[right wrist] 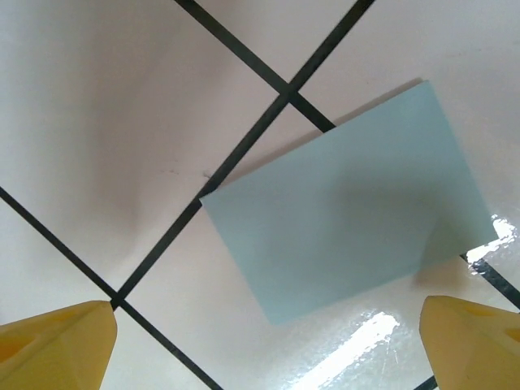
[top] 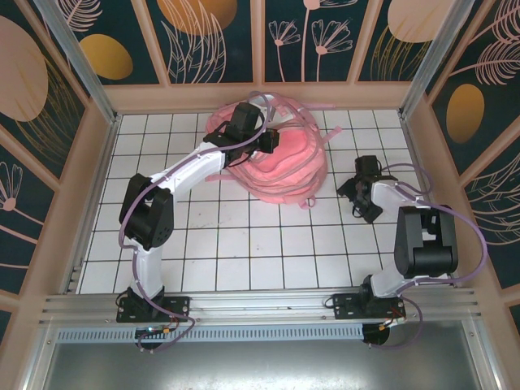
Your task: Pack the student bag
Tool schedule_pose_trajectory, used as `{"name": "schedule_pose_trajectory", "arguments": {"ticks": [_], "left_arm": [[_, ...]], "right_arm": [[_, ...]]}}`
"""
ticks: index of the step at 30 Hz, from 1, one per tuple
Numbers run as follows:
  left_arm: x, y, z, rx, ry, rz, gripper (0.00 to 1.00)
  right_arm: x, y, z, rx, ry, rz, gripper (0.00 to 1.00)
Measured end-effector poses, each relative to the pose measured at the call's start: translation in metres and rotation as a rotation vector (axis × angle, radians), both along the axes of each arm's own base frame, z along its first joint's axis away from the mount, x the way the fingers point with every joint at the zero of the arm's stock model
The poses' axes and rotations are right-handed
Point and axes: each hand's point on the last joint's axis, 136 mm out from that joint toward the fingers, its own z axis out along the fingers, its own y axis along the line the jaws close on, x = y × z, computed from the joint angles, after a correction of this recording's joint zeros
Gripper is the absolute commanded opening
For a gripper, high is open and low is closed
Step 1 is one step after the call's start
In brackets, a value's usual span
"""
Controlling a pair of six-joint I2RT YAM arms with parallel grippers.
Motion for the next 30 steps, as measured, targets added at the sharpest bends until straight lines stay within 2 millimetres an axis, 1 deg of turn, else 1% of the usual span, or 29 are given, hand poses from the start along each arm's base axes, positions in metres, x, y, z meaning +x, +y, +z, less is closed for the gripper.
{"name": "schedule_pose_trajectory", "arguments": {"ticks": [3, 7, 13, 15, 20, 23, 27, 30], "left_arm": [[0.000, 0.000, 0.000, 0.002, -0.002, -0.002, 0.00], [0.000, 0.000, 0.000, 0.004, -0.004, -0.003, 0.00], [0.000, 0.000, 0.000, 0.005, -0.005, -0.003, 0.00], [0.000, 0.000, 0.000, 0.006, -0.005, -0.002, 0.00], [0.000, 0.000, 0.000, 0.006, -0.005, -0.001, 0.00], [0.000, 0.000, 0.000, 0.006, -0.005, -0.001, 0.00], [0.000, 0.000, 0.000, 0.006, -0.005, -0.001, 0.00], [0.000, 0.001, 0.000, 0.006, -0.005, -0.001, 0.00]], "right_arm": [[-0.002, -0.004, -0.001, -0.016, 0.008, -0.005, 0.93], [-0.004, -0.008, 0.002, -0.058, 0.028, 0.035, 0.93], [0.010, -0.024, 0.030, -0.145, -0.023, 0.117, 0.93], [0.011, -0.030, 0.032, -0.158, -0.024, 0.139, 0.93], [0.008, -0.039, 0.022, -0.148, 0.014, 0.185, 0.96], [0.003, -0.036, 0.012, -0.127, 0.041, 0.221, 0.99], [-0.003, -0.032, -0.003, -0.102, 0.080, 0.256, 0.99], [-0.004, -0.031, -0.012, -0.089, 0.104, 0.267, 0.99]]}}
